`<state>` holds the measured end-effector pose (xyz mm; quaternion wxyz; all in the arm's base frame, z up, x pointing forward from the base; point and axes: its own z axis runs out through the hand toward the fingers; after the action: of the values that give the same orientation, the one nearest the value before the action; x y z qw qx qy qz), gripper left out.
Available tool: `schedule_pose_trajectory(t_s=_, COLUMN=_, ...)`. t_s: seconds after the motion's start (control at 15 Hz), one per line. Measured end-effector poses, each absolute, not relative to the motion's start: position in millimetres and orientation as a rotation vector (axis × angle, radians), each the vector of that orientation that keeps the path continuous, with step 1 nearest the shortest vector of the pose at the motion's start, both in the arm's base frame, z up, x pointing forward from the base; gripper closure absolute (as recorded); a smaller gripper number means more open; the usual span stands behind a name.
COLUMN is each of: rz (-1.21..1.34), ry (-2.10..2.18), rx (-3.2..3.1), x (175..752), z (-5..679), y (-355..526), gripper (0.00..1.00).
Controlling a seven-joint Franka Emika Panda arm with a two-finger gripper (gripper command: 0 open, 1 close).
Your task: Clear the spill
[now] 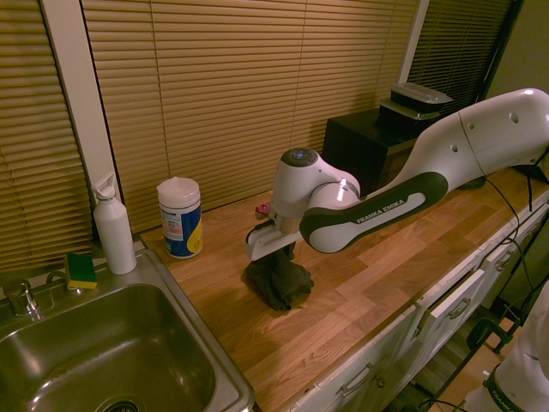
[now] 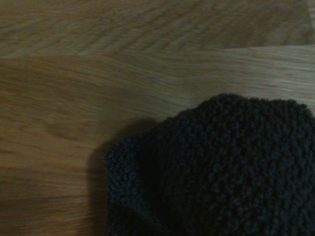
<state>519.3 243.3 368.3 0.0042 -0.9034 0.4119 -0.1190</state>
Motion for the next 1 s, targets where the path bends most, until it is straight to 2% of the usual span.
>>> schedule_pose_trajectory(t_s=0.07, rz=-0.379, ry=1.280, rx=-2.838, x=518.0, z=367.5, y=246.8, gripper=0.00)
schedule_pose_trajectory(t_s=0.67, rz=-0.378, ry=1.280, rx=-2.856, x=520.8, z=364.1, y=251.0, gripper=0.00)
schedule_pose_trajectory(t_s=1.0, rz=-0.422, ry=1.310, rx=-2.835, x=512.4, z=398.8, y=250.3, gripper=0.00)
